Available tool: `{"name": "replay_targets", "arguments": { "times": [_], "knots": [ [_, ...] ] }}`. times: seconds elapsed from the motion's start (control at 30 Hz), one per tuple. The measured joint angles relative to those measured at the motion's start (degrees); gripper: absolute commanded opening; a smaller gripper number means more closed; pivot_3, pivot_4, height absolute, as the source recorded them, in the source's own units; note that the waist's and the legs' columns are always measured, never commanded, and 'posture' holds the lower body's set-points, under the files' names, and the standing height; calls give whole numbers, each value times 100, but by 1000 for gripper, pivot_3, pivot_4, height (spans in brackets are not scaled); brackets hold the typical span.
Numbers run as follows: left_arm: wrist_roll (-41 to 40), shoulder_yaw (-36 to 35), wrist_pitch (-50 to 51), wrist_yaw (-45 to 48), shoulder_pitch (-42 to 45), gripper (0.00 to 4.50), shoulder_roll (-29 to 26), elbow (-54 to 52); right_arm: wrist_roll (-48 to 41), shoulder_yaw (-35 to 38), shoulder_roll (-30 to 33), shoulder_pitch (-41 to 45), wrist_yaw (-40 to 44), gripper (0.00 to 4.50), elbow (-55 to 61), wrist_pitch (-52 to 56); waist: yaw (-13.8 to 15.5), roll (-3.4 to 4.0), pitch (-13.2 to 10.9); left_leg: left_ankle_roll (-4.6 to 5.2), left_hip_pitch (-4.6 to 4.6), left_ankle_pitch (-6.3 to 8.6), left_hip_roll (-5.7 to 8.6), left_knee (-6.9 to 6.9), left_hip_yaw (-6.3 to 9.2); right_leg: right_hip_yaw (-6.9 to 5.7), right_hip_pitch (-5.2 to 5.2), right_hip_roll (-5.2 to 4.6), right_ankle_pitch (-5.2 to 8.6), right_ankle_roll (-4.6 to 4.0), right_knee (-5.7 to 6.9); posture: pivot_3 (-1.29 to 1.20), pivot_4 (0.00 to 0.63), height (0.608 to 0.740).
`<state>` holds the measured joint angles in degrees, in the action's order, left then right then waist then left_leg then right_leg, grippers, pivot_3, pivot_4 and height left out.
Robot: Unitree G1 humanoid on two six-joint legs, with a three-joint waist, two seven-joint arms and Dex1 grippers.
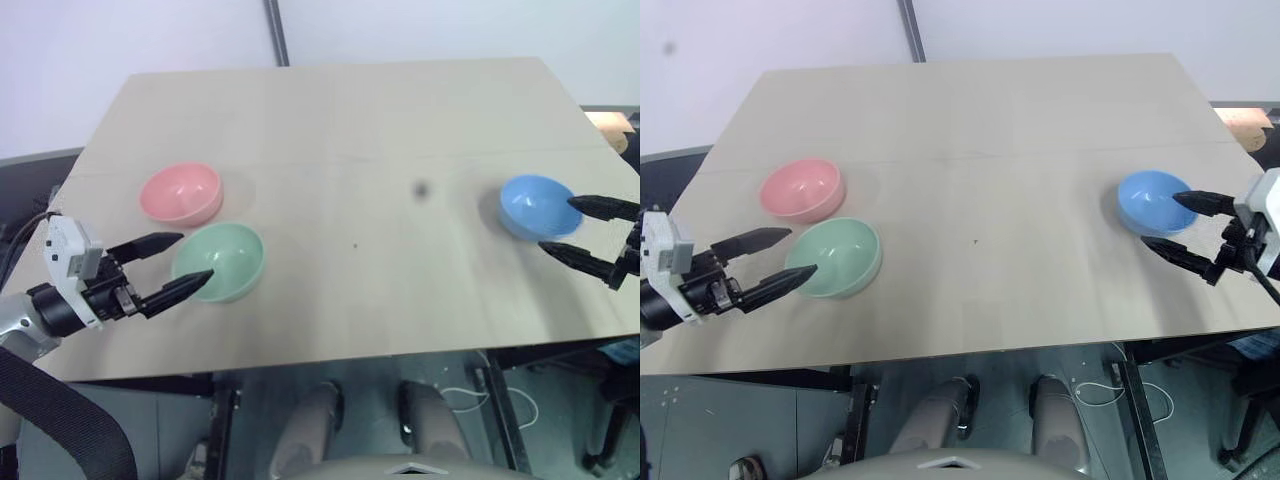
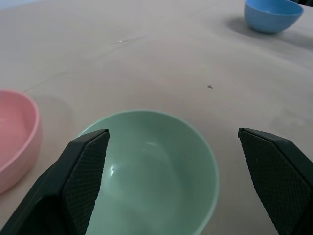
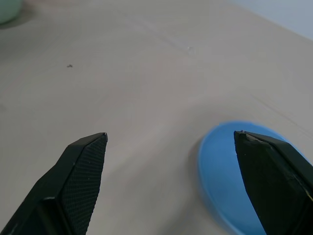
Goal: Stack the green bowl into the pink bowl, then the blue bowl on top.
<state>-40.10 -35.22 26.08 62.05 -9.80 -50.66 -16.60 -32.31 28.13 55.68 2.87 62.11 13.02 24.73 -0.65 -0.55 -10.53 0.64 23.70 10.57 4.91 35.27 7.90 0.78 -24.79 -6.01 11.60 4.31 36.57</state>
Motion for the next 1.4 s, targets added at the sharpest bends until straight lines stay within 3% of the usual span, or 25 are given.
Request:
{"name": "replay_targets", "arguments": {
  "times": [0.13,0.23,0.33,0.5,0.6,0.7,0.83,0.93,1.2,1.4],
  "knots": [
    [591,263,19,-841,451,4462,-31,-133,-404,-538,-353,498,143,4500,230,10,-3,-3,-2,10,-3,-6,-7,2,2,-2,2,4,-4,-3,2,0,150,740],
    [1471,667,-62,-1521,903,4462,-378,197,-532,-1106,-608,908,113,4500,546,36,-3,-10,-4,10,-6,-7,-7,2,0,-5,3,18,-4,-4,6,0,150,740],
    [2747,1516,-1084,-1506,1515,4462,-1399,1185,-573,-1679,-888,1248,46,4500,796,100,6,-23,-12,9,2,-6,-6,1,-4,-11,-2,30,-5,-7,2,0,150,740],
    [3857,2569,-2835,-922,2656,4462,-2123,2711,-571,-1954,-1006,1417,-31,4500,851,133,30,-20,-14,22,13,0,7,-13,-6,-9,-3,22,-29,11,-39,0,150,740],
    [4815,3716,-3930,-429,4028,4462,-2155,3994,-541,-2095,-1061,1460,-40,4500,897,125,30,-21,-15,23,16,1,3,-17,-5,-16,2,35,-45,13,-58,0,150,740],
    [5396,4283,-4561,-203,4704,4462,-2111,4679,-487,-2162,-1112,1482,-83,4500,909,111,-1,-21,-15,25,17,2,4,-16,-9,-11,1,37,-49,17,-59,0,150,740],
    [6451,5188,-5487,-260,5822,4462,-1598,5815,-410,-2282,-1299,1601,-229,4500,958,8,-16,-23,-14,27,12,1,-3,-4,-17,-3,8,48,-48,40,-57,0,150,740],
    [6779,5519,-5857,-323,6022,3750,-1368,6287,-383,-2297,-1334,1618,-328,4500,973,-5,-40,-25,-15,27,12,1,-4,3,-19,2,7,52,-50,44,-53,0,150,740],
    [7309,5838,-6377,-724,6485,224,-1067,7170,-304,-2321,-1715,1724,-648,4500,983,-187,-41,-36,-21,27,11,1,-5,30,-18,3,5,55,-50,47,-21,0,150,740],
    [7364,5831,-6502,-851,6568,107,-1010,7345,-294,-2368,-1897,1847,-644,4500,981,-296,-40,-39,-23,27,11,1,-5,65,-16,3,5,56,-48,49,14,0,150,740]
  ]
}}
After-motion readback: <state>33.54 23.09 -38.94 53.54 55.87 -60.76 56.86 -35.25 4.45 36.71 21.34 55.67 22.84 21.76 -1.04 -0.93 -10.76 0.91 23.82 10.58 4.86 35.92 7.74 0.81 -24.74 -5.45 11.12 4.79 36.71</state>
